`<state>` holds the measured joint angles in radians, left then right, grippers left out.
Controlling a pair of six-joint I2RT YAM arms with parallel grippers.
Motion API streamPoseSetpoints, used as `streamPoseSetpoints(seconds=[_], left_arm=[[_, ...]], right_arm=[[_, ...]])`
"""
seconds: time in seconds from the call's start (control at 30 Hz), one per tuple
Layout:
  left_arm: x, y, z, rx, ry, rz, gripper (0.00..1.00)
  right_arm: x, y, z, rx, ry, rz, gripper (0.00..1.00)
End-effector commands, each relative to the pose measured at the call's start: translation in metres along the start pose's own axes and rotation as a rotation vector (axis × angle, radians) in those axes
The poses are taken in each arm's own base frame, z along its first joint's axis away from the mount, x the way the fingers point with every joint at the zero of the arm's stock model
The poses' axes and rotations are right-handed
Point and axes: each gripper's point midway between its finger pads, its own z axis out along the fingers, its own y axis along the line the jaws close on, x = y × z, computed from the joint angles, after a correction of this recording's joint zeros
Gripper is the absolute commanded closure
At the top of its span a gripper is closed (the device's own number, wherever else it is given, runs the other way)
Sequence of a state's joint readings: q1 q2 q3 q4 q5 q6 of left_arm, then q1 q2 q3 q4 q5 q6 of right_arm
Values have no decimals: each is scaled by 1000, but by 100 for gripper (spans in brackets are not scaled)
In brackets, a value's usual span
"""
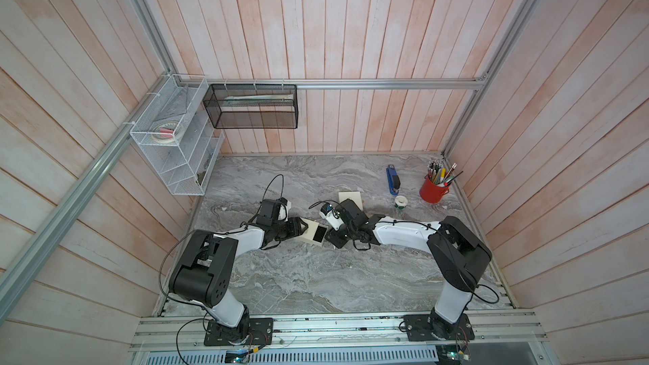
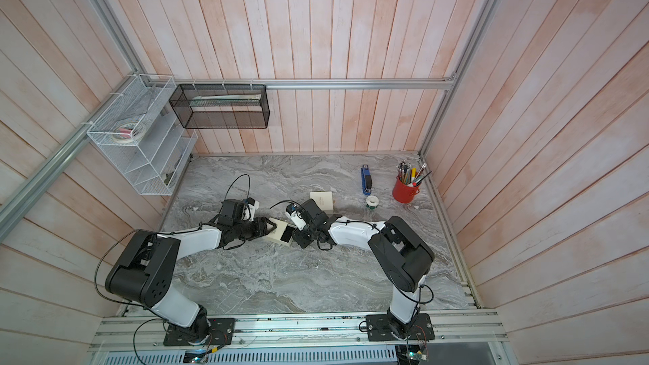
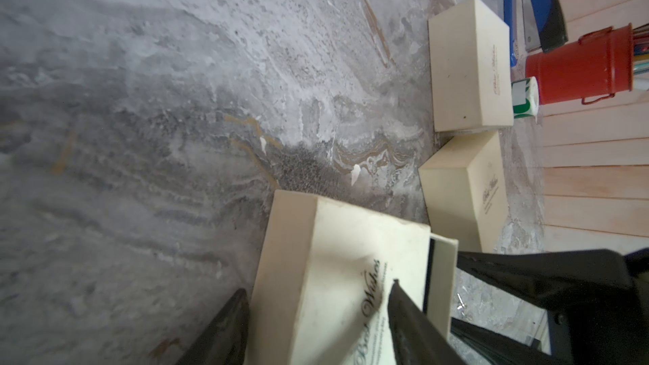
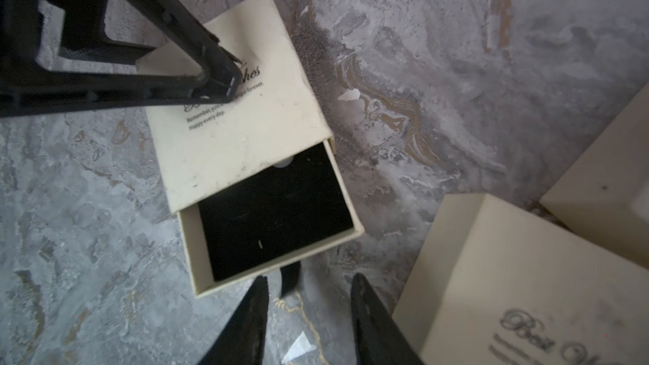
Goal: Place the earrings into the drawer-style jewelry box
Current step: Close the drawer of the jewelry box.
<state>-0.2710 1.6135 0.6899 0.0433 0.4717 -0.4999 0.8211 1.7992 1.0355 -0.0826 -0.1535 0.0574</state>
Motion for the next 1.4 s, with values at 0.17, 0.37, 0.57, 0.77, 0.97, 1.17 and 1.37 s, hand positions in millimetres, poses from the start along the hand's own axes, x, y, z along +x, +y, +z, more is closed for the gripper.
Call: streamPoseSetpoints(seconds=[0.17, 0.37, 0.57, 0.77, 0.97, 1.17, 1.37], left_arm=[[-18, -7, -6, 50, -38, -1, 26], [-17, -11, -2, 87, -27, -8, 29], [-15, -14, -1, 109, -17, -10, 32], [-11, -14, 0, 126, -7, -17, 36], [-10, -12, 0, 118, -12, -30, 36], [-11, -8, 0, 97, -17, -38, 36], [-13, -2, -2, 74, -25, -46, 36]], right_arm=[[-9, -1, 6, 0, -8, 26, 71], [1, -3, 4, 16, 13, 30, 79], [5, -1, 8, -1, 25, 39, 80], [-5, 3, 15, -27, 8, 39, 81], [-21, 10, 20, -74, -24, 44, 82], [-37, 16, 27, -113, -56, 50, 82], [-53, 17, 39, -124, -72, 40, 81]])
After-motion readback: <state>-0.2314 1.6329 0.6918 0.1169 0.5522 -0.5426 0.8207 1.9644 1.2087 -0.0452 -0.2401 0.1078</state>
